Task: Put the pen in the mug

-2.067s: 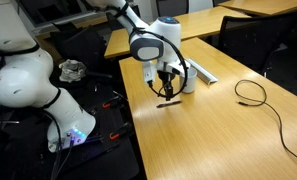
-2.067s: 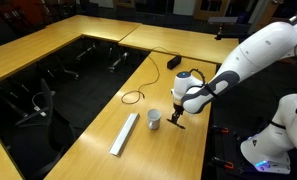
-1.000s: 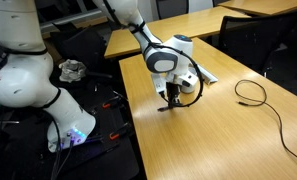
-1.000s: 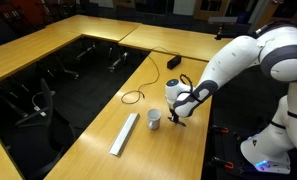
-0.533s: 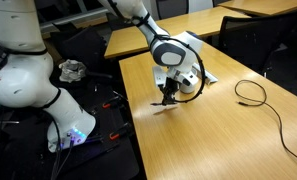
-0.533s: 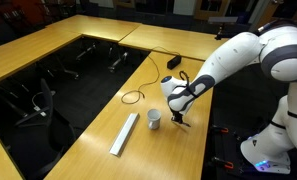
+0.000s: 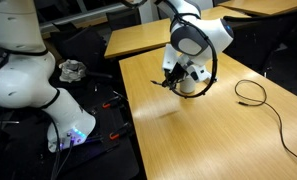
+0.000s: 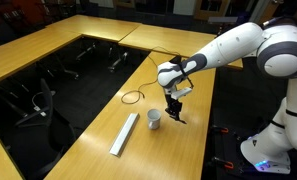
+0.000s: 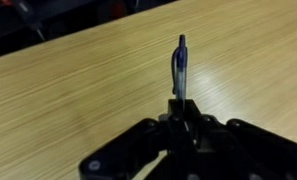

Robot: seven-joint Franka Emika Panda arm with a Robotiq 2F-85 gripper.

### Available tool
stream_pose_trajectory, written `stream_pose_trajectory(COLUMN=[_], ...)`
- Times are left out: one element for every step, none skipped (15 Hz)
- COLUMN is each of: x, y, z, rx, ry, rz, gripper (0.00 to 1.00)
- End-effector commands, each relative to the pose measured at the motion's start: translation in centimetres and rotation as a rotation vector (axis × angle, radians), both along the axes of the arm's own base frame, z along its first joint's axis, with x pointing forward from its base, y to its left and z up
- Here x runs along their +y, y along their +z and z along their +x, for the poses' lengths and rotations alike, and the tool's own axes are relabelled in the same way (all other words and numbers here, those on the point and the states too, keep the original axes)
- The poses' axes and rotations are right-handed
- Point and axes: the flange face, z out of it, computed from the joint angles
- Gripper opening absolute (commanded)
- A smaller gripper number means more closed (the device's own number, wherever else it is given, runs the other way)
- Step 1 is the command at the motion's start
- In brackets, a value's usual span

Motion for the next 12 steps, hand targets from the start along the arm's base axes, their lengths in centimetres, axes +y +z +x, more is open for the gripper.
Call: stream_pose_trajectory(x=[-0.2,-0.1,-0.1,0.1,0.2,0.6,0.8,0.9,1.0,1.1,1.0,0.9], y=[0.5,0.6,0.7,0.9,1.0,1.4,1.8,2.4,2.9,3.4,3.9,4.3], z=[1.6,2.3,2.8,3.5,4.2,4.9,5.3,5.6,5.9,6.3,6.9,7.6], rx=[0.029,0.034,0.031,0.027,0.025,0.065,0.111,0.168,0.212,0.261,0.278,0.289], ry=[-0.08,-0.106,-0.134,-0.154,-0.168,-0.16,-0.141,-0.102,-0.078,-0.062,-0.055,-0.052], rz=[0.182,0.23,0.277,0.327,0.378,0.413,0.428,0.44,0.454,0.451,0.448,0.452], gripper=[0.03,0.03,0.03,0.03,0.03,0.03,0.03,0.03,0.03,0.03,0.03,0.03])
